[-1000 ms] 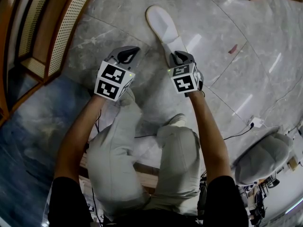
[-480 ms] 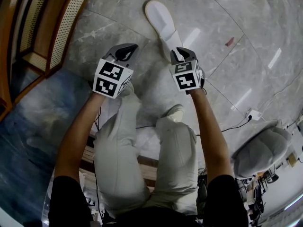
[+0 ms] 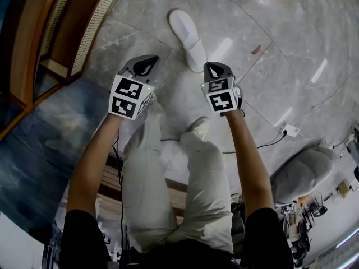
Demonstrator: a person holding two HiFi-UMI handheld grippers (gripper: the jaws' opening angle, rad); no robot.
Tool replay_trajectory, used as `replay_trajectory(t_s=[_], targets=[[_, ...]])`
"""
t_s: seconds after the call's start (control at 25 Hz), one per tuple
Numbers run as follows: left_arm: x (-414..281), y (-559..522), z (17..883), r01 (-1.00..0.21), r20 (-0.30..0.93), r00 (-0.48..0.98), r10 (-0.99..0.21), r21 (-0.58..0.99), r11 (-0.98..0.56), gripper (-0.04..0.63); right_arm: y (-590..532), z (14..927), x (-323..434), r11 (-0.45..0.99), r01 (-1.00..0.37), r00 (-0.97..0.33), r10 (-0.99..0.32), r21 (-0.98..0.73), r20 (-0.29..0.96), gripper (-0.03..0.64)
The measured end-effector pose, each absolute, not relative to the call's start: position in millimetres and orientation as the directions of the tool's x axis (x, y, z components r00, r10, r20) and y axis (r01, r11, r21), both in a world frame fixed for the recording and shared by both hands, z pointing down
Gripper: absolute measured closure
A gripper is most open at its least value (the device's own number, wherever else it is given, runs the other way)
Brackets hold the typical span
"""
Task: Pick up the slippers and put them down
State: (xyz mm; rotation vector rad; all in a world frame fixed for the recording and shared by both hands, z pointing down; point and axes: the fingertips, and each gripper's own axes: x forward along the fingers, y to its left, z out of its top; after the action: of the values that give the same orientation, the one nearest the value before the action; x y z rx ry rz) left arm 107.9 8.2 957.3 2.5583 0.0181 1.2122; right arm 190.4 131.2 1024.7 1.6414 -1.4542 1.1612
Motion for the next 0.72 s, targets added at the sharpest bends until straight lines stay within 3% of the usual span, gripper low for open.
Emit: replay_trajectory(t_s=[0.4,0.72], targets=[[98.4,24.8,848.6,-0.104,0.743,0.652,0.151,0.284,-0.953,0.591,132.8,898.7,186.4,-0.154,-0.986,0.011,-0.434,-0.063,0.901,0.618],[71.9,36.5,769.8,-0.17,0.715,0.693,0.095,0.289,-0.942,0.591,141.6,805.2,164.2,-0.21,-0.977,0.058,-0.471,-0.048,0.88,0.618]])
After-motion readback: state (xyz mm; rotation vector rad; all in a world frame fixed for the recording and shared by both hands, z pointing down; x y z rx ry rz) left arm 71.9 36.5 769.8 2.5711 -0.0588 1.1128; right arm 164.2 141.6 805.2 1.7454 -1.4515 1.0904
